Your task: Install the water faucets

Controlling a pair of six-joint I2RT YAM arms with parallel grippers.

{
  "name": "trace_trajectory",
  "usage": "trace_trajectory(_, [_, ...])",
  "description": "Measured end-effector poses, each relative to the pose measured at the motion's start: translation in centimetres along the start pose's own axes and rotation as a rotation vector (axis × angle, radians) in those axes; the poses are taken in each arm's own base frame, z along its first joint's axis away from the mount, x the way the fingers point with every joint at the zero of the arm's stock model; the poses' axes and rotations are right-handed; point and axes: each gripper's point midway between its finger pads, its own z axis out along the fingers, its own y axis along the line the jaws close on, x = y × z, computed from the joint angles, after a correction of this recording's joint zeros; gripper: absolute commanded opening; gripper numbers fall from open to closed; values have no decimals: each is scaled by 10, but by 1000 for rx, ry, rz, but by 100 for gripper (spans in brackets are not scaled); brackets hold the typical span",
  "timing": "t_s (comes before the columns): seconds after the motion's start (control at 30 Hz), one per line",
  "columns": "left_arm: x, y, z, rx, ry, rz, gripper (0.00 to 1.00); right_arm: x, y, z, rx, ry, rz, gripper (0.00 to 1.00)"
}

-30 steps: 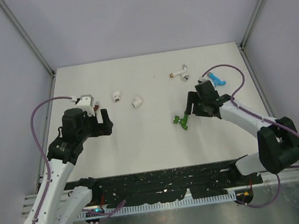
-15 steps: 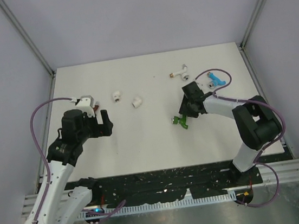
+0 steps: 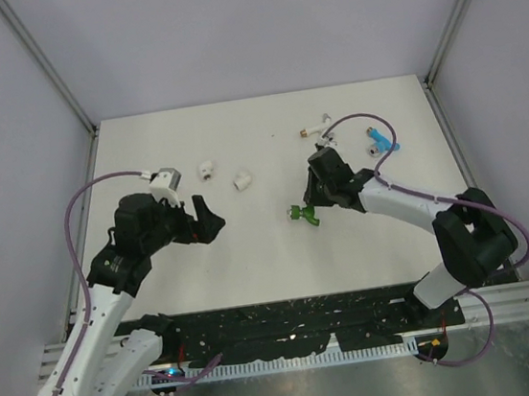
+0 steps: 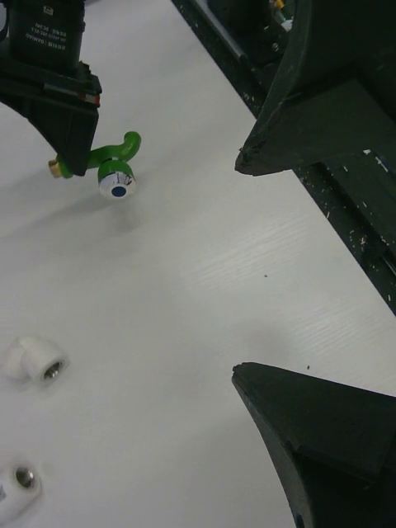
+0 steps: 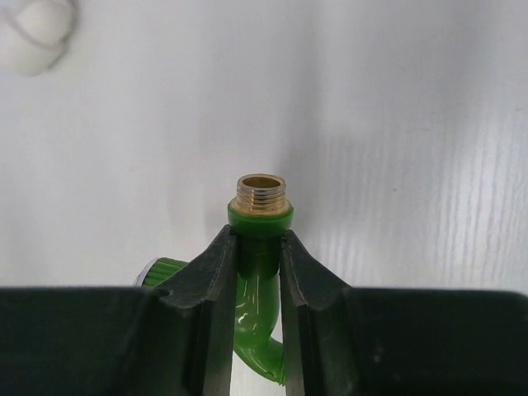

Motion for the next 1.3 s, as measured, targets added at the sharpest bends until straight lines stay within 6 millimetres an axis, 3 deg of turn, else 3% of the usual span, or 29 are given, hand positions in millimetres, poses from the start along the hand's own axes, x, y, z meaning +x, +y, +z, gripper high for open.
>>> trace_trajectory(0.27, [12,-51,9,203,-3,-93,100,-20,80,-78,-274,-195,-217,5])
trace_trajectory(0.43, [16,-72,16,270,7,-144,97,-20,115,-119,-414,-289,-321,5])
trace_trajectory(0.6, [20,-86,28,310,35,-200,95,-12,136,-150,-516,-356,-411,5])
trace_trajectory(0.83, [25,-116,33,392,73,-253,86,-2,153,-165,-579,-389,-491,5])
trace_trajectory(1.1, [41,-130,36,424,105,-296,60,6,160,-171,-611,-401,-522,5])
trace_trajectory(1.2, [44,-134,35,435,112,-308,36,7,159,-175,-615,-407,-526,8])
trace_trajectory(1.3, [40,-140,30,461,89,-308,11,7,159,-177,-623,-412,-523,28])
